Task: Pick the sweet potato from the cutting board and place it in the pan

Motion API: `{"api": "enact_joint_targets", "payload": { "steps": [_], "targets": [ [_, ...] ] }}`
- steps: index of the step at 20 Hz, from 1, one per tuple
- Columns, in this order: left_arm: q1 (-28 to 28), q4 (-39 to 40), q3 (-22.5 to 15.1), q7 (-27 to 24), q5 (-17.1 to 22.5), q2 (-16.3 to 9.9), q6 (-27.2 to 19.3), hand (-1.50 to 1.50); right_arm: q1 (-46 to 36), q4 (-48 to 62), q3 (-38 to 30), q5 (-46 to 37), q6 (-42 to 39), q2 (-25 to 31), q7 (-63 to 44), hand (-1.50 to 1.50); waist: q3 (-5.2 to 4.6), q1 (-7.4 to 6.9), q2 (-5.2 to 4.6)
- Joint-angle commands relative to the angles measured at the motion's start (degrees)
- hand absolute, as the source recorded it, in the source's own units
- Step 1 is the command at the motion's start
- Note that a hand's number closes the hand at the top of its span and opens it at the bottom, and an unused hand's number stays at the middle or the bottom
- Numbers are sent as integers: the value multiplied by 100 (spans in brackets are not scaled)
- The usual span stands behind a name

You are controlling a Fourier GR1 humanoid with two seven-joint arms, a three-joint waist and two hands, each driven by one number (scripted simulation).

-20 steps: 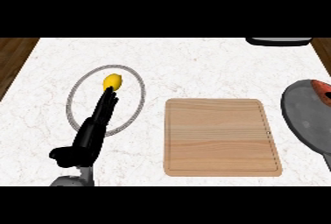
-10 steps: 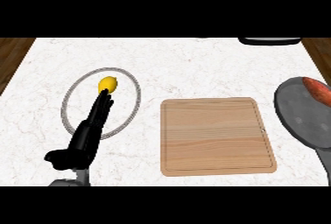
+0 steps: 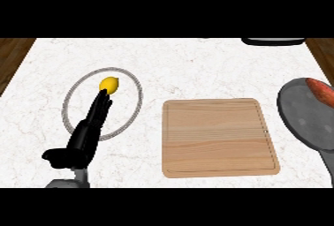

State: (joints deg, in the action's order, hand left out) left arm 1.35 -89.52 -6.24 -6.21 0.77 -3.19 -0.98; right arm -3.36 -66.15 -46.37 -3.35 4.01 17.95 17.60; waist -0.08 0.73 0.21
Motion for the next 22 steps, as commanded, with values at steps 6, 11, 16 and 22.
{"api": "enact_joint_targets", "payload": {
  "steps": [6,11,16,22],
  "targets": [
    [320,577,160,-331,-119,94,61,0,1159,-1583,420,54,50,-703,-283,-150,7,-48,-20],
    [308,163,30,73,-176,212,1,0,1236,-1447,574,-126,295,-814,-19,-150,8,-60,-20],
    [95,95,182,-38,-45,54,174,0,1464,-2052,743,-323,368,-925,-529,-150,7,-64,-19],
    [-213,-230,-165,-35,-222,190,81,0,1801,-2323,713,-516,484,-1040,-358,-150,8,-61,-18]
  ]
}}
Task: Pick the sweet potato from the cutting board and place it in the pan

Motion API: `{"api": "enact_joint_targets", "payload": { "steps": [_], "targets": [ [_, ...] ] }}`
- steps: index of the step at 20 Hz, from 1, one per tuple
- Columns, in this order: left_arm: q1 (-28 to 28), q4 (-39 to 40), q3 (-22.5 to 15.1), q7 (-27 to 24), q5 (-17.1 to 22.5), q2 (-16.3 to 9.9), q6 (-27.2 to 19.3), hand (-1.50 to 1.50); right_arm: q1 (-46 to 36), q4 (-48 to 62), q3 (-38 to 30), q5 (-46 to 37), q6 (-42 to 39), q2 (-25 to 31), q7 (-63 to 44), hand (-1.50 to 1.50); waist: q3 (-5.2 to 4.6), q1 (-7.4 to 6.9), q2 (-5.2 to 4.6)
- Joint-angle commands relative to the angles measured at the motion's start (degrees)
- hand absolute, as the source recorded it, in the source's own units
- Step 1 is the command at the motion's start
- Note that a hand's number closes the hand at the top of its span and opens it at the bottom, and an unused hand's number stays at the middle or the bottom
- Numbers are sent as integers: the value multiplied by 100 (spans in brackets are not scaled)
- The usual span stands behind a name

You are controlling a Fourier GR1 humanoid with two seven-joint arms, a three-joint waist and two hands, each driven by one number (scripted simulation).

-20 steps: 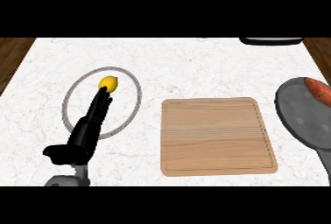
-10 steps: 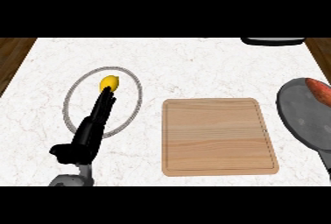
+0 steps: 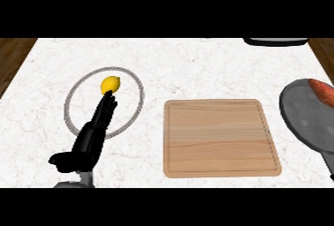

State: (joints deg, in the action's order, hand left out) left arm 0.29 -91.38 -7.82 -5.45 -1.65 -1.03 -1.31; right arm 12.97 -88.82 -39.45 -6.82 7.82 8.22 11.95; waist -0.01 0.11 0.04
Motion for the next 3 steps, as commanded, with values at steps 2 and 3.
{"api": "enact_joint_targets", "payload": {
  "steps": [2,3],
  "targets": [
    [181,46,-62,147,-74,98,-93,0,-33,270,-128,-179,117,284,226,-150,1,4,-3],
    [200,-4,155,210,94,-61,99,0,185,-256,35,-406,269,19,-30,-150,0,6,-2]
  ]
}}
